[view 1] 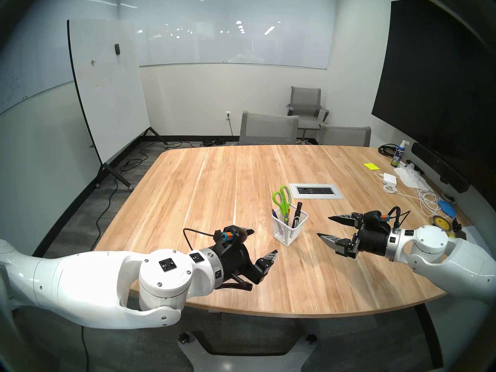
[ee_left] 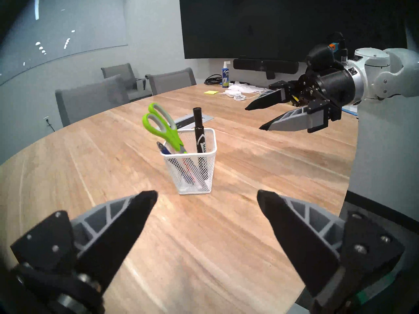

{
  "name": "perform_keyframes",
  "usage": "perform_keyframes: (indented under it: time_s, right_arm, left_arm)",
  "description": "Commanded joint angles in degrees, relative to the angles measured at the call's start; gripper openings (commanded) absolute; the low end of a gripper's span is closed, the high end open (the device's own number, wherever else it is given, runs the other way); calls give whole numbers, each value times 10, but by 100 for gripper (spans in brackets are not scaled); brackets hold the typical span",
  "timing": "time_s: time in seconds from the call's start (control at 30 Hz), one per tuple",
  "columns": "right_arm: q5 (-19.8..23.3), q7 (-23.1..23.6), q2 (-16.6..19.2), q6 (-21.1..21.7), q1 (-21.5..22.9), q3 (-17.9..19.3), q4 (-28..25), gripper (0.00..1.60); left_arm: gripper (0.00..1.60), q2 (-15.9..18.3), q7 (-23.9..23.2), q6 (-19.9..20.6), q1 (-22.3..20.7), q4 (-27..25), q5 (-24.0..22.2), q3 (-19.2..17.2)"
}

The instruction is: Place the pen, the marker, and the scissors into the pen holder

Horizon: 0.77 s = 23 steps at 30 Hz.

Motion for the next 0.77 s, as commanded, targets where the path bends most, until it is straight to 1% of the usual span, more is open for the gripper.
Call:
perform_keyframes:
  time_s: [0.0, 0.03, 0.07, 0.1, 0.27, 0.37, 0.4, 0.73]
  right_arm:
    - [1, 1, 0, -1, 4, 4, -3, 159]
    - [1, 1, 0, -1, 4, 4, -3, 159]
    - [2, 1, 0, -1, 4, 4, -3, 159]
    - [2, 1, 0, -1, 4, 4, -3, 159]
    - [2, 1, 0, -1, 4, 4, -3, 159]
    - [2, 1, 0, -1, 4, 4, -3, 159]
    - [2, 1, 0, -1, 4, 4, -3, 159]
    - [2, 1, 0, -1, 4, 4, -3, 159]
  left_arm:
    - [160, 36, -32, -38, 1, 12, 3, -6]
    - [160, 38, -42, -44, 1, 15, 2, -6]
    - [160, 42, -62, -52, 0, 22, 0, -7]
    - [160, 42, -62, -52, 0, 22, 0, -7]
    - [160, 46, -102, -69, -2, 41, -8, -11]
    - [160, 40, -125, -75, -4, 54, -22, -14]
    - [160, 35, -126, -73, -5, 58, -23, -15]
    - [160, 35, -133, -75, -6, 61, -27, -14]
